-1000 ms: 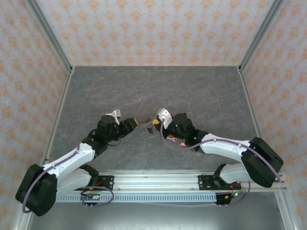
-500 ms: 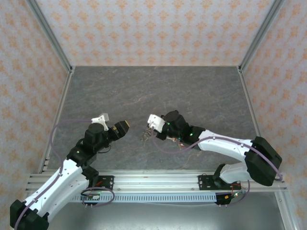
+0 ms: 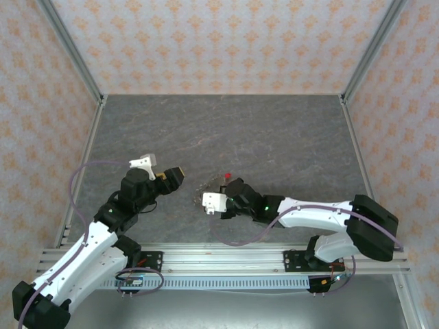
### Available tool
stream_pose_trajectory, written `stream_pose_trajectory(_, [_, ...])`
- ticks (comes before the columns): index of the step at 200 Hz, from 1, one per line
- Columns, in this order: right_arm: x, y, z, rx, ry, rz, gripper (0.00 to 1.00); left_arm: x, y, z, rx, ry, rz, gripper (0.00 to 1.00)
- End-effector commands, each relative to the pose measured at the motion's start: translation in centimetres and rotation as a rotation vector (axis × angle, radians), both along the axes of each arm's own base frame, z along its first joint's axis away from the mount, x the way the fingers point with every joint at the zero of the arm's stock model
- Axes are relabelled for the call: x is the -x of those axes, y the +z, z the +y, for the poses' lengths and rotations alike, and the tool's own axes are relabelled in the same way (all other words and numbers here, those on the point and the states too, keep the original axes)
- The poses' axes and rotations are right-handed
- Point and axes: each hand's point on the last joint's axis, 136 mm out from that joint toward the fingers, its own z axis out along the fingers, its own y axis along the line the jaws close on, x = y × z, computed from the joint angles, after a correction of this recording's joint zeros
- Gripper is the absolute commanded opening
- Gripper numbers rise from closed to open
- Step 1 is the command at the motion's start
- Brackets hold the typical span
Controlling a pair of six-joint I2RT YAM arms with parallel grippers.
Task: Put the keys on the keyring
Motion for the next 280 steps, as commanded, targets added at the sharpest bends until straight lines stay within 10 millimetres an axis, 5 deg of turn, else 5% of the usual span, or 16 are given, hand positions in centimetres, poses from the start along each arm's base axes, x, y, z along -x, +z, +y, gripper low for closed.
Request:
stream_pose_trajectory(1, [0.3,3.4,-0.1,-0.184,0.023,0.156,0.00,-0.6,3.0,-1.3,0.009,-0.075,-0.127,0.76])
stream_pose_trajectory(54, [-0.6,7.2,-2.2,-0.343,0.083,0.508,0.00,-0.2,6.9,-4.2,0.024,-0.263,-0.334,0.70])
stream_pose_trajectory(89, [-1.0,8.1,-3.0,-0.333,0.126,0.493,0.00,0.3,8.1,-5.7,-0.029,-0.380,-0.451,0.59])
stream_pose_trajectory(167, [-1.6,7.0,-3.7,-0.207,0.171,0.419,0.00,4.4,5.0,-12.3,-0.225,-0.835,-0.571,0.36])
stream_pose_trajectory(251, [-1.1,6.0,-3.5,-0.149,0.301,0.322,0.00,4.7,0.8,-14.1,-0.343,-0.973,-0.572,0.30])
stream_pose_trajectory(280, [-1.1,5.8,-3.4,-0.153,0.315,0.308,0.00,5.7,0.9,-15.3,-0.340,-1.100,-0.587,0.24])
